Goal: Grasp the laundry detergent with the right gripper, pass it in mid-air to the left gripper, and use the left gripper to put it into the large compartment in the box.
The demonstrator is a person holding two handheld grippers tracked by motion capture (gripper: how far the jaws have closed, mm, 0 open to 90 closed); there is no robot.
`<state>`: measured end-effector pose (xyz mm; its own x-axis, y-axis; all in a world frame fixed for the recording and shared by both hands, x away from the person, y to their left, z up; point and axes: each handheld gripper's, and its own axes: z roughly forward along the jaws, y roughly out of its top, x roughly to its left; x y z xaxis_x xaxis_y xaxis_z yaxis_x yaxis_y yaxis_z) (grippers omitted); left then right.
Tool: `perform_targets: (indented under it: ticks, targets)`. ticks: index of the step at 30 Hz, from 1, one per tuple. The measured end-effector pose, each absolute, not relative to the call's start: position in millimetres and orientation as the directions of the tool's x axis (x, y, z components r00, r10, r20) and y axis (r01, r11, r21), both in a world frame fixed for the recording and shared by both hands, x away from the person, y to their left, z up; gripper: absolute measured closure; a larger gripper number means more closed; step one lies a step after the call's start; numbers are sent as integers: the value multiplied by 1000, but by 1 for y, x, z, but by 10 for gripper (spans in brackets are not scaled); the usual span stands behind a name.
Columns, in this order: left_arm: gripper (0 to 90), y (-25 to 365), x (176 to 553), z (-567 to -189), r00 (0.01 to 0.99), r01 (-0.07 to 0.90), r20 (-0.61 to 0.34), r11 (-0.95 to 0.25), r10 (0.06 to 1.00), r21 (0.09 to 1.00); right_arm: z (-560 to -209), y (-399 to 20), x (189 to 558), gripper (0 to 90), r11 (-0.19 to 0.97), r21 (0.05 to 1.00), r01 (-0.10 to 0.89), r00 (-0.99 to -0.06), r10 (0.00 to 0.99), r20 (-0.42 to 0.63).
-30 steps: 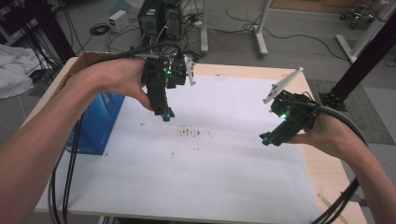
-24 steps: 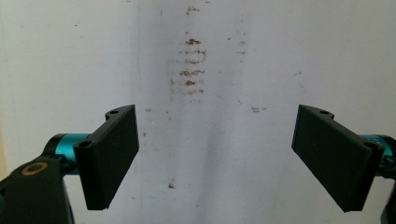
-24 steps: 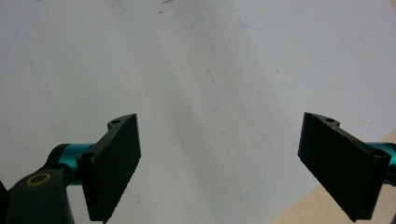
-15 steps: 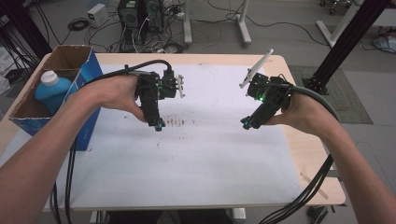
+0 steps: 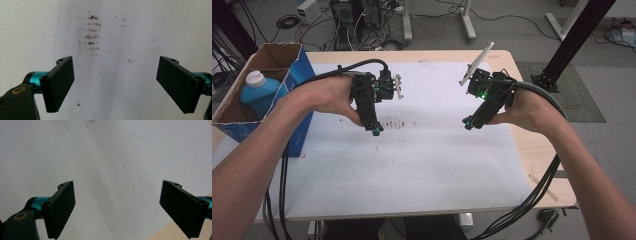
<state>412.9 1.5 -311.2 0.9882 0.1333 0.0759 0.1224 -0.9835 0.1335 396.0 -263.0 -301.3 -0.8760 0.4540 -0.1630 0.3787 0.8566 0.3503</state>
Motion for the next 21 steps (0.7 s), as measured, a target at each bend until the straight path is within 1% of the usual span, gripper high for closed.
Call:
perform_targets:
  ticks: [17, 21]
  targets:
    - [149, 1, 413, -313, 988, 127, 68, -982, 137, 137, -303, -258, 398, 126, 854, 357, 377, -876, 454, -162]
    - [149, 1, 413, -316, 988, 132, 62, -979, 143, 153, -308, -260, 398, 126, 838, 386, 387, -868, 472, -154]
